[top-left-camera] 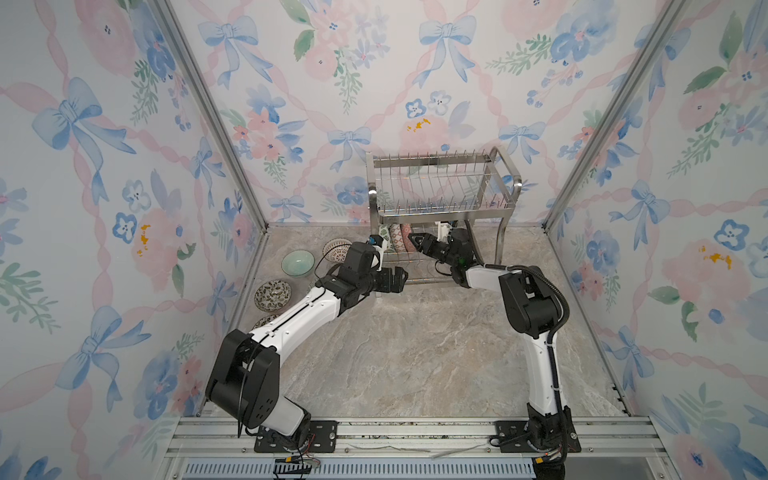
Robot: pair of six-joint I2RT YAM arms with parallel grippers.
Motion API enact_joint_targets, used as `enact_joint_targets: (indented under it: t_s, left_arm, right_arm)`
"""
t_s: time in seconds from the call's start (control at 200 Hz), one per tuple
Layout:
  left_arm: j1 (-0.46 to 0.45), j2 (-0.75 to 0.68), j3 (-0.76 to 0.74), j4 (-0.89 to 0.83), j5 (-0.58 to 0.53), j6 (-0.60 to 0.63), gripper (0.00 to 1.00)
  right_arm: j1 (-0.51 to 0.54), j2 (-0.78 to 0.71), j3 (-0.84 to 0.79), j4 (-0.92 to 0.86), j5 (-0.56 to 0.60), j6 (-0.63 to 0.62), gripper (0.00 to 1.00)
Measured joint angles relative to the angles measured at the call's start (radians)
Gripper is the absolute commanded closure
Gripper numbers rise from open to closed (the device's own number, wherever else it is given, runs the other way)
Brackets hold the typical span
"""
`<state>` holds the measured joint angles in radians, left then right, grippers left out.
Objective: Load the bowls into the dish rack
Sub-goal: 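Open the right gripper and withdraw both grippers from the rack front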
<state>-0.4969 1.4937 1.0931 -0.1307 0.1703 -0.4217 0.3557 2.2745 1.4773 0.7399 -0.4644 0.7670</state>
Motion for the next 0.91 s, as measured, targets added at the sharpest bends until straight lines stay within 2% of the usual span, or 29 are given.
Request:
enact_joint_targets:
  t_s: [0.205,0.365,0.525,0.625,0.76,0.805,0.905]
  left_arm:
    - [0.013,-0.055,-0.012,-0.002,-0.042,0.003,0.02]
    - [0.014,-0.118,-0.015,-0.029,-0.087,0.003,0.02]
    - [0.029,-0.206,-0.031,-0.079,-0.115,-0.009,0.02]
    - [0.062,-0.266,-0.065,-0.119,-0.129,-0.025,0.02]
    - [0.135,-0.302,-0.093,-0.201,-0.162,-0.039,0.02]
    - [0.156,-0.304,-0.097,-0.234,-0.189,-0.046,0.02]
    - [0.194,-0.304,-0.098,-0.304,-0.259,-0.055,0.02]
  right_arm:
    - [0.001,-0.113,-0.13,0.016,0.058,-0.051,0.43]
    - [0.023,-0.211,-0.209,-0.013,0.131,-0.156,0.42]
    - [0.056,-0.303,-0.295,-0.048,0.196,-0.23,0.37]
    - [0.089,-0.378,-0.374,-0.113,0.253,-0.288,0.27]
    - [0.158,-0.494,-0.437,-0.264,0.344,-0.388,0.0]
    - [0.179,-0.54,-0.452,-0.31,0.368,-0.42,0.03]
    - [0.227,-0.67,-0.479,-0.416,0.439,-0.47,0.03]
